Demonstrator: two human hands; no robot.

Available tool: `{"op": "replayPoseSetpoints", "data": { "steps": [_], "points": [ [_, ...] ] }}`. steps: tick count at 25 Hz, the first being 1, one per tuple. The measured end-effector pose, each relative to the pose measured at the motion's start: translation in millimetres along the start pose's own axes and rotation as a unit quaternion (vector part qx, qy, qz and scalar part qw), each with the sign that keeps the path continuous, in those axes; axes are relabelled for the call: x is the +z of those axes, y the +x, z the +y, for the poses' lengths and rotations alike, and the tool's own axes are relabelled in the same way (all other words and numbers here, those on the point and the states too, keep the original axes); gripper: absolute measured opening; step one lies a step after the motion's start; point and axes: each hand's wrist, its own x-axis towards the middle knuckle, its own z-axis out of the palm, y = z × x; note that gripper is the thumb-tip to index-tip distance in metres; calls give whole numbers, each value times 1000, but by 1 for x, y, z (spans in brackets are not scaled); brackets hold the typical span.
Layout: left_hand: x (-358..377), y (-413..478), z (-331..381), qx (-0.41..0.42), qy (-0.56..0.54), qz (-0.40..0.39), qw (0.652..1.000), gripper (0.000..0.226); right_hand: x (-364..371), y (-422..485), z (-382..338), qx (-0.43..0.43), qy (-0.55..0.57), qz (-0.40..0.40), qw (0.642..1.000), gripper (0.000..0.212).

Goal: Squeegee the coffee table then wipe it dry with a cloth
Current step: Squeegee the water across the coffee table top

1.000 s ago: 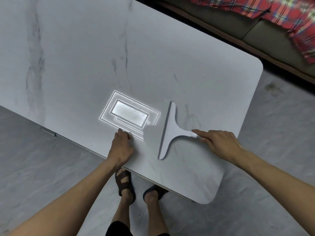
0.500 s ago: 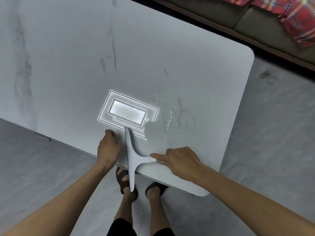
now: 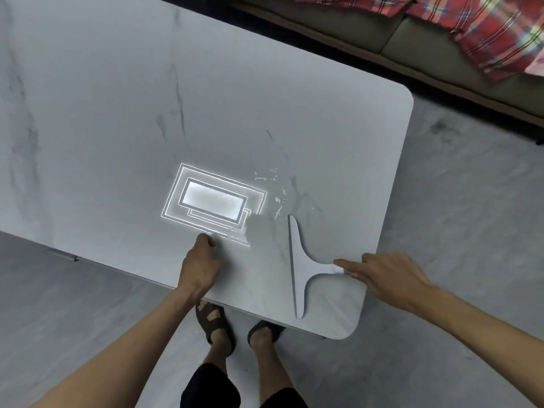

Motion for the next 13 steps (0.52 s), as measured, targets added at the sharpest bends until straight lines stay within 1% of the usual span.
{"op": "replayPoseSetpoints", "data": {
  "steps": [2,3,5,6,8,10,11,13],
  "points": [
    [-10,3,9,-1,-23,31,999,27,-15,4,0,-9,4,-17,1000,38],
    [-17,6,12,-5,-40,50,998,27,-19,12,-7,-35,2,-15,999,38],
    [-32,14,13,-23,-65,83,994,25,-18,44,-33,-116,-8,-13,993,33],
    [-40,20,12,-34,-74,96,992,22,-15,65,-52,-158,-5,-21,987,35],
    [-56,33,10,-47,-82,112,989,14,-9,113,-91,-223,5,-27,975,49],
    [-69,52,10,-44,-76,106,990,13,-17,157,-117,-232,-3,-55,971,57],
    [-74,62,11,-41,-71,97,992,14,-25,175,-121,-225,-14,-56,973,58],
    [-80,79,15,-35,-59,75,995,16,-35,202,-111,-192,-13,-37,981,52]
  ]
}}
